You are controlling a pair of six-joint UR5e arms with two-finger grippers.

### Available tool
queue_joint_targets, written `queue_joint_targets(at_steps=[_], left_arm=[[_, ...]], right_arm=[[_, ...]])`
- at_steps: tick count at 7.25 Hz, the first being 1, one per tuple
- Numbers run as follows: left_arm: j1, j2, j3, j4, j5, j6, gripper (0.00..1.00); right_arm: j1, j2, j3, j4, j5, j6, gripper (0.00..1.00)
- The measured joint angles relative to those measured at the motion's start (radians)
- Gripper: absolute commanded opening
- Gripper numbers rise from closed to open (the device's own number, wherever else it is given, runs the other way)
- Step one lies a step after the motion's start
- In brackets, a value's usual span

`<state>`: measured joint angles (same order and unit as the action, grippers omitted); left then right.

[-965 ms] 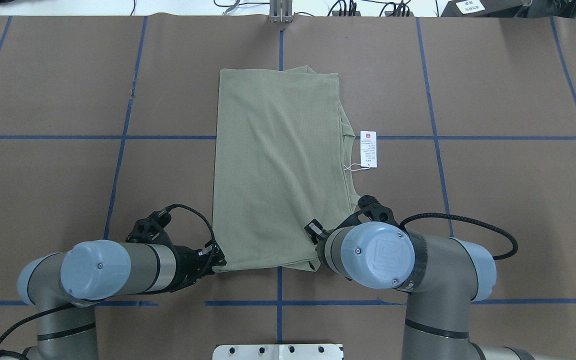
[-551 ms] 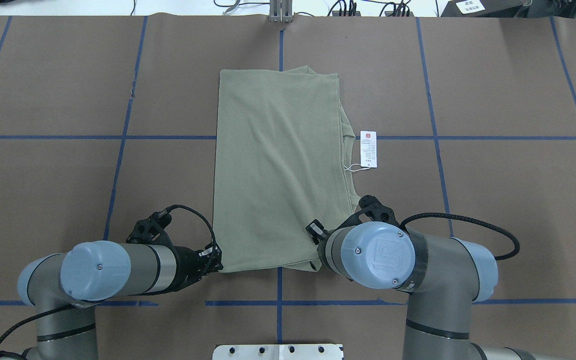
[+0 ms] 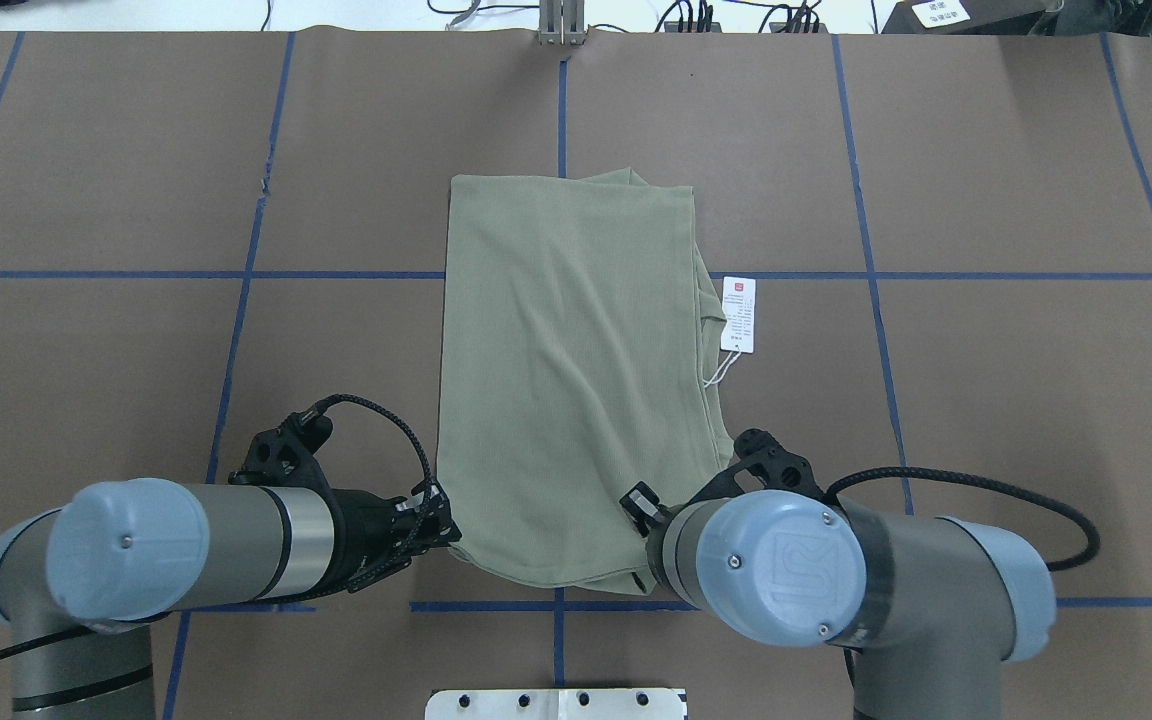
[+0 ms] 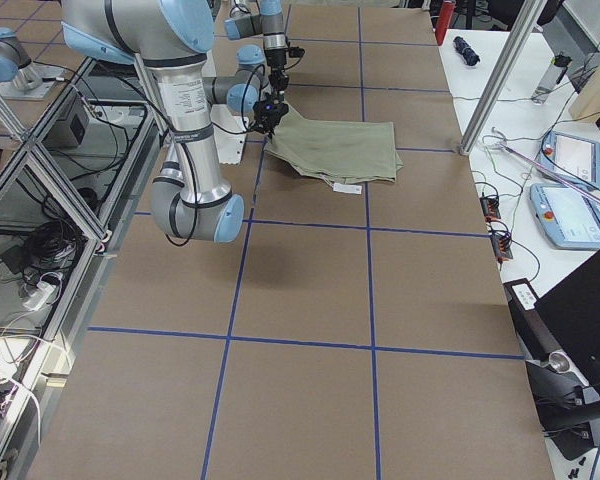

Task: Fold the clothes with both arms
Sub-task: 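Lift both near corners and fold them over toward the tag end with both grippers, then release the shirt and raise both grippers away from it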

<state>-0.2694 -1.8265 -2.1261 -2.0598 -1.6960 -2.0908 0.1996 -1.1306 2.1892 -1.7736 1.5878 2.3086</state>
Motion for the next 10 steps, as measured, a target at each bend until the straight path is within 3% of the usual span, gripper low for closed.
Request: queue_joint_targets(at_steps=[2,4,7,10], left_arm=[[-0.107,-0.049,-0.047,0.072,-0.057,0.011,0.0],[-0.263,-0.144,0.037,0.098,-0.128,0.04,0.0],[-0.365,-0.219,0.219,0.087,-0.143,0.141,0.0],[-0.421,-0.302,0.459,-0.051,-0.141,0.184,0.0]], right_arm=[[0.07,0.03,0.049,-0.095,0.015,-0.031,0.0],[0.207,0.079,-0.009,-0.101,0.094,-0.147,0.0],[0.348,0.178,-0.264,0.047,0.15,-0.235,0.0],[0.43,0.292,-0.564,0.212,0.201,-0.323,0.0]])
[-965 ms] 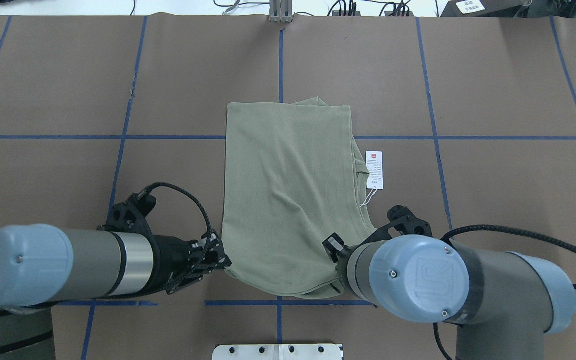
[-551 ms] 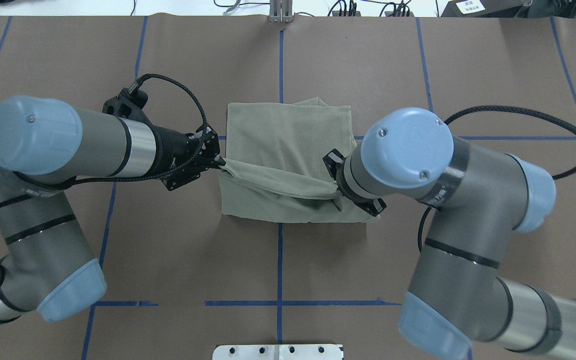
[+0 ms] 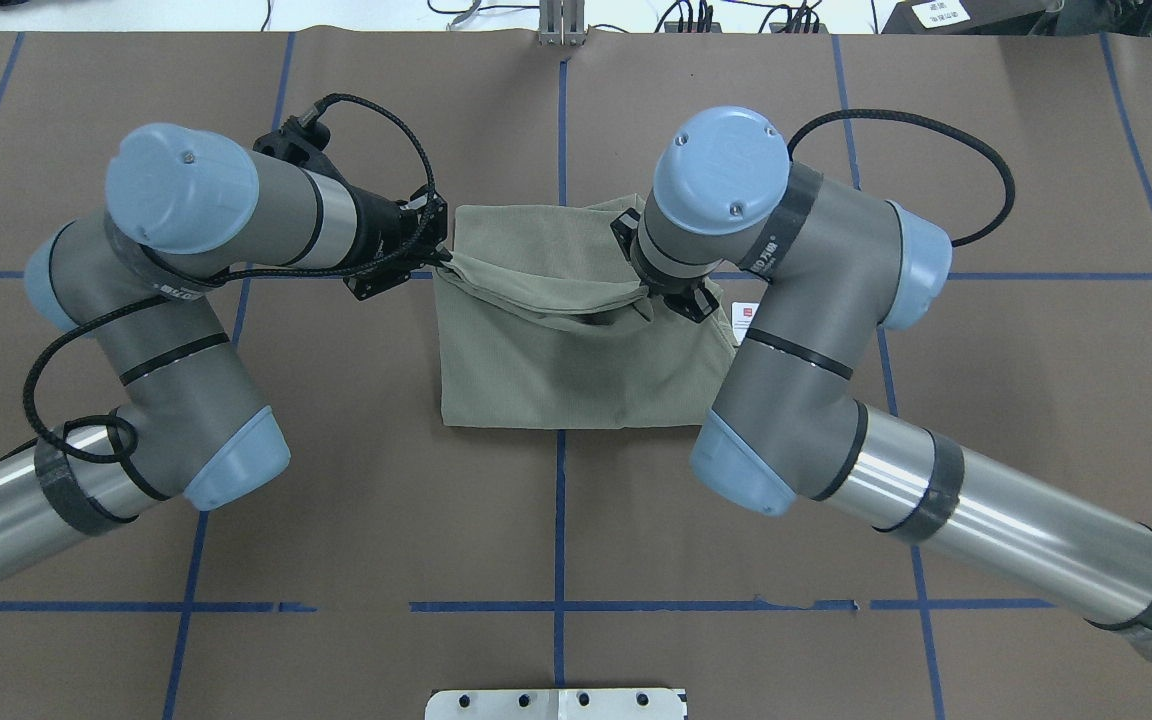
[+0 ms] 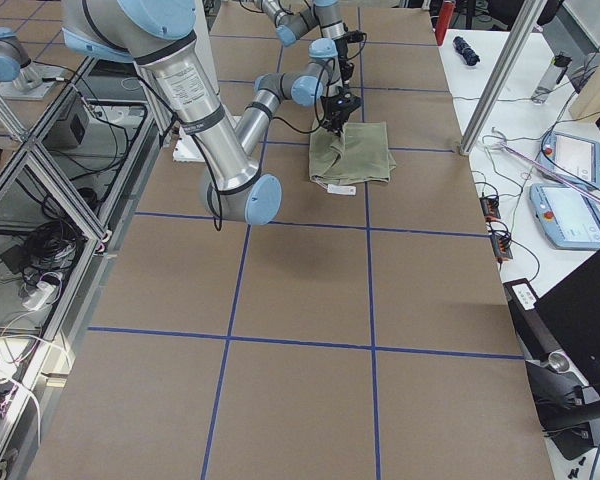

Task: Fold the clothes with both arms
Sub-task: 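Release the shirt and raise both grippers away from it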

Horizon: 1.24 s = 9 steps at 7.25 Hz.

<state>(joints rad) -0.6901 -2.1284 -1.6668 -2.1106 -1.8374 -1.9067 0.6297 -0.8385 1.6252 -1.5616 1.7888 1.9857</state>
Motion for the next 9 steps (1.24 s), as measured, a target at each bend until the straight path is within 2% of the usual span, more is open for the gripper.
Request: queue_joint_targets(at_steps=[3,4,5,7,9], left_arm=[[-0.033,-0.076,0.189,-0.121,0.024,0.032,0.0],[-0.036,-0.101,0.264,-0.177,0.043,0.045,0.43],[-0.04,-0.129,0.354,-0.236,0.072,0.085,0.54],[-0.091,-0.16,0.487,-0.319,0.102,0.225,0.55],[-0.138,-0.161,0.51,-0.341,0.077,0.27,0.54]], right_arm=[[0.055,0.097,-0.228,0.092,0.045,-0.103,0.0],[0.061,0.106,-0.28,0.122,0.05,-0.149,0.99],[0.066,0.113,-0.339,0.177,0.056,-0.208,1.0],[0.122,0.146,-0.495,0.322,0.086,-0.437,1.0],[0.255,0.154,-0.569,0.354,0.185,-0.702,1.0]])
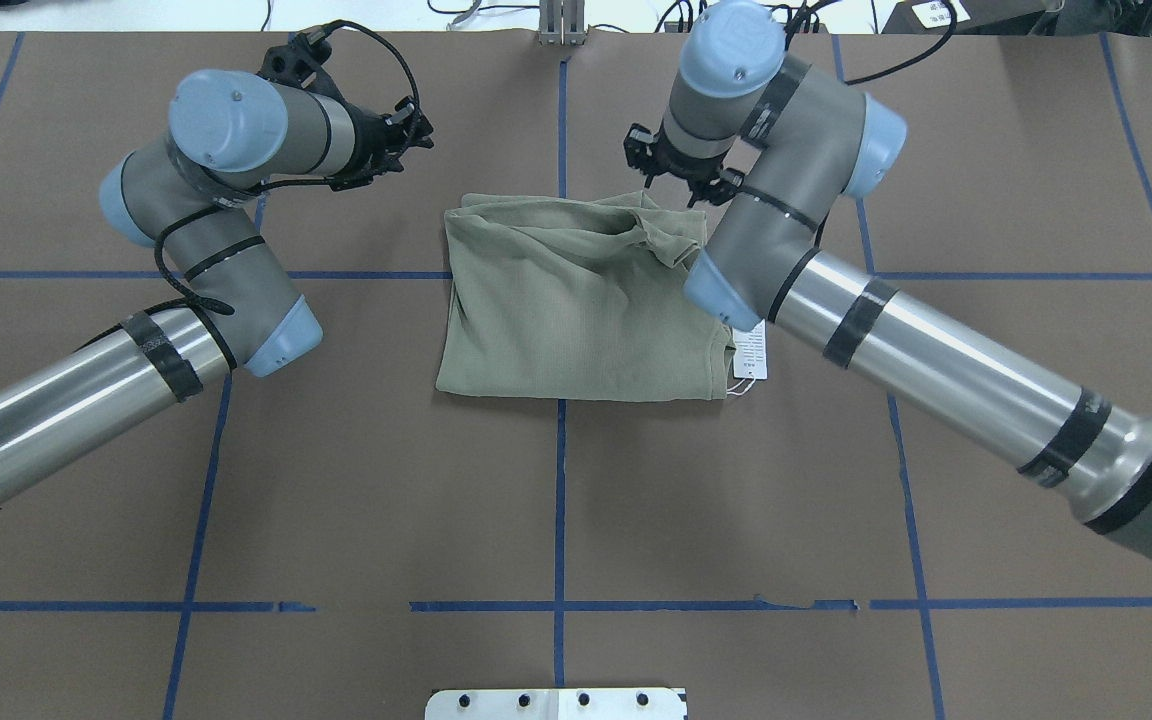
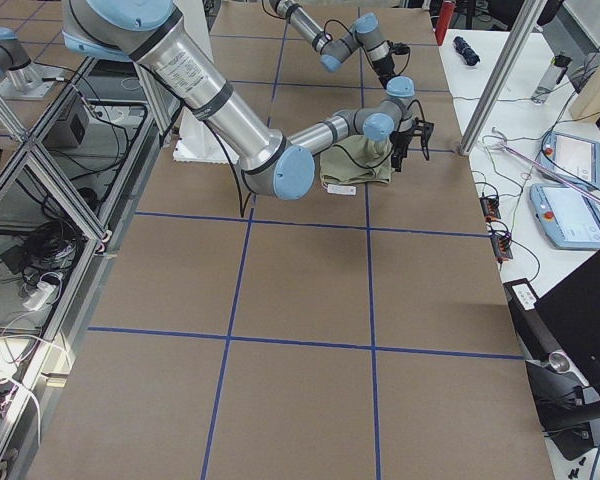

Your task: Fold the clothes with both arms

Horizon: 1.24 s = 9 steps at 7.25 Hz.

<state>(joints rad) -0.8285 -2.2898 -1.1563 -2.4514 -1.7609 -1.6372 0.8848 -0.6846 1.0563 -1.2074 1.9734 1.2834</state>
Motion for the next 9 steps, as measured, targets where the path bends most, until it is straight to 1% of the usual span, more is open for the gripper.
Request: queue_joint_targets(at_steps=[1,2,3,5,6,7,8,9], left_arm=[[-0.026,0.006,-0.004,-0.005,-0.051,0.022,0.54],[-0.049,0.026,-0.025,-0.006,-0.107,0.065,0.54],[-0.068,0.06,-0.063,-0.005,-0.155,0.099,0.54],[-0.115,0.12,-0.133,0.001,-0.25,0.152,0.54],[-0.131,0.142,-0.15,0.0,-0.28,0.169,0.54],[-0.139,0.161,-0.158,-0.004,-0.292,0.179,0.54],[-0.142,0.175,-0.161,-0.007,-0.295,0.195,0.54],[-0.145,0.183,-0.16,-0.007,-0.297,0.215,0.54]], right_arm=[[0.045,-0.002,-0.021,0.002,0.042,-0.074,1.0],[0.057,-0.003,-0.024,0.003,0.066,-0.105,1.0],[0.04,-0.004,-0.008,0.006,0.073,-0.082,1.0],[-0.041,-0.004,0.042,0.013,0.06,0.034,0.99],[-0.082,-0.005,0.081,0.013,0.039,0.079,0.92],[-0.119,-0.01,0.13,0.01,0.016,0.118,0.06],[-0.162,-0.027,0.186,0.006,-0.014,0.169,0.0],[-0.211,-0.053,0.237,0.004,-0.053,0.216,0.0]])
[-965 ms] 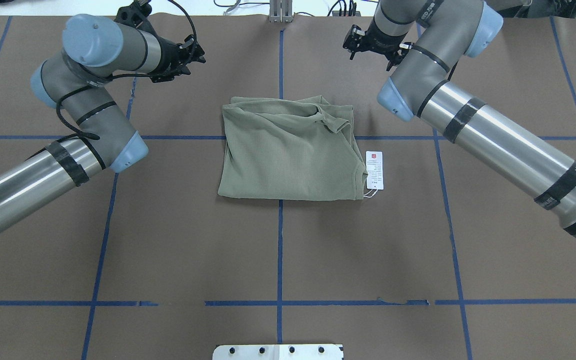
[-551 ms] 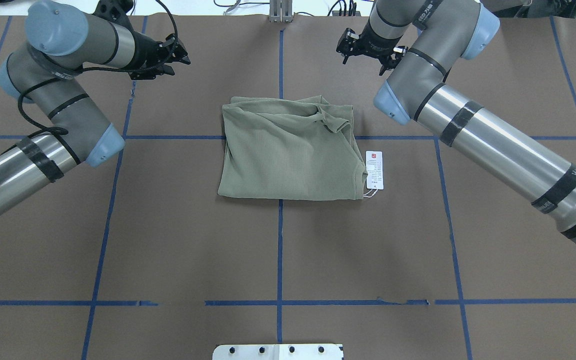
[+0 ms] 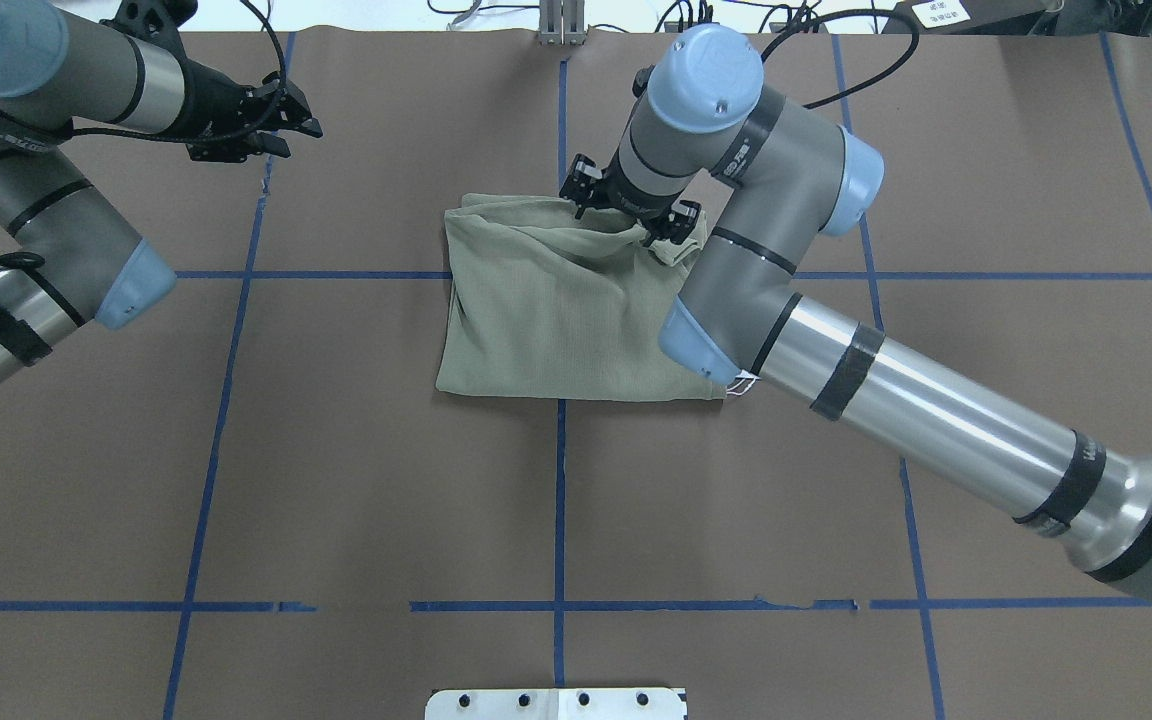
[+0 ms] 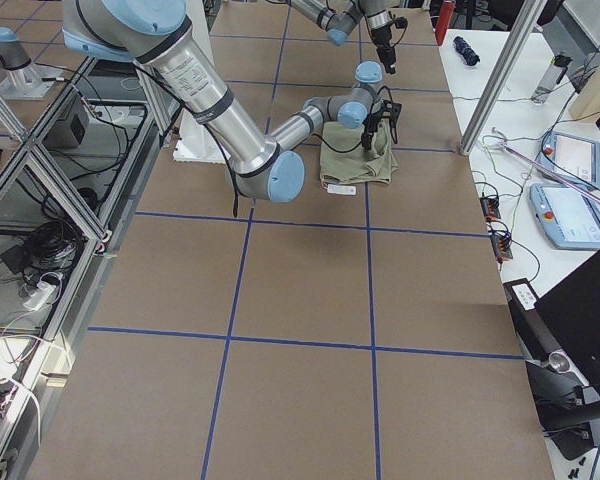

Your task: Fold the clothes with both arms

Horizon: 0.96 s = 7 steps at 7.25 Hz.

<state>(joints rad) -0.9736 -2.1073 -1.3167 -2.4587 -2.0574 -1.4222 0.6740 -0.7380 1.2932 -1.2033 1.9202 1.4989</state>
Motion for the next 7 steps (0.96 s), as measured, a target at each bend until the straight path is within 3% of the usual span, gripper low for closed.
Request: queue_joint_targets(at_steps=[3,7], left_arm=[[-0.007,0.004,-0.001,0.001,-0.001,0.011,0.54],[-0.008,0.003,-0.022,0.004,-0.001,0.001,0.54]], right_arm=[[-0.079,-0.032,0.021,0.001,-0.069,0.022,0.0],[0.065,0.068,-0.225,0.025,-0.05,-0.062,0.0]])
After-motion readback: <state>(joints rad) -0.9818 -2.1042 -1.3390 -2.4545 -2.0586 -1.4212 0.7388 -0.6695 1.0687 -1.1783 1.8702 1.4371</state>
